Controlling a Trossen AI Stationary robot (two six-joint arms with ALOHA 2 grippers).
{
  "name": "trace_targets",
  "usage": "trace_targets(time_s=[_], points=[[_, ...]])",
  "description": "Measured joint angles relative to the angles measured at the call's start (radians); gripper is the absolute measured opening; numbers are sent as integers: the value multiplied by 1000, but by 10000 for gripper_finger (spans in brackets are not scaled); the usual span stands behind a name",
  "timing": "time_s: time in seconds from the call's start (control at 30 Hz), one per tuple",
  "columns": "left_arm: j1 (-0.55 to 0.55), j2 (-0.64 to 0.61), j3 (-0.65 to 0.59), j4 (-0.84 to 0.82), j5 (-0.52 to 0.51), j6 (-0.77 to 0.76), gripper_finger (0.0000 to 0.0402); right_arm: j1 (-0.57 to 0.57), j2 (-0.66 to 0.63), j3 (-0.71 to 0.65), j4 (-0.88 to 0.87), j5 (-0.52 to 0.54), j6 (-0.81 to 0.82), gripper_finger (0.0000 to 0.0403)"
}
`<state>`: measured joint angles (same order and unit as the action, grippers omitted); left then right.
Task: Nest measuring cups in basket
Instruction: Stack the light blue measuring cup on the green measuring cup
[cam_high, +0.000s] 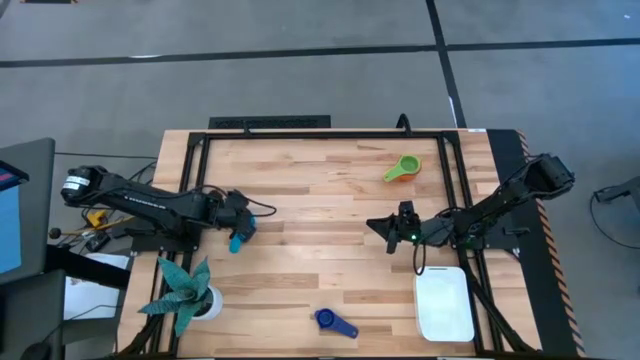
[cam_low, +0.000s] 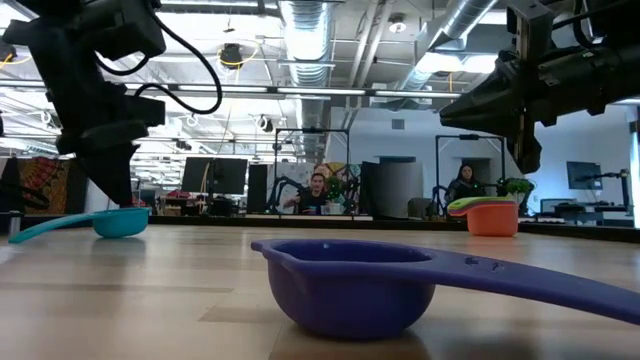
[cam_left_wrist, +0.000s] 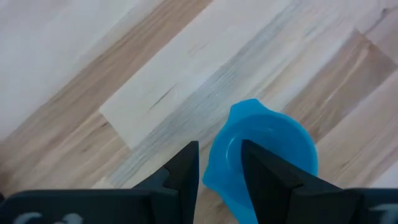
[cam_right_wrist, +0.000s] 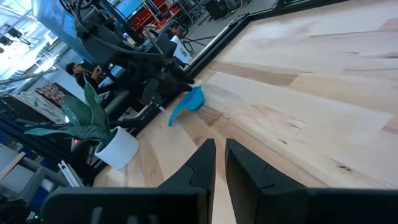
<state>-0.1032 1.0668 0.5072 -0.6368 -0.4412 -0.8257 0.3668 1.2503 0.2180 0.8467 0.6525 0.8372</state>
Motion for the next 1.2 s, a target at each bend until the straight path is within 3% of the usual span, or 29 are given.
trace_targets(time_s=[0.17,0.5,0.73,1.0,1.2], points=[[0,0,0,0,11,48,102,0,0,0,0,0,-1,63],[0,0,-64,70,38,36,29,6,0,0,6,-40,-1,63],[0,0,-88,101,46,-8,3,29,0,0,6,-41,0,63],[0,0,-87,265,65,15,1,31,0,0,6,-41,0,63],[0,0,-87,271,66,13,22,31,0,0,6,-41,0,63]])
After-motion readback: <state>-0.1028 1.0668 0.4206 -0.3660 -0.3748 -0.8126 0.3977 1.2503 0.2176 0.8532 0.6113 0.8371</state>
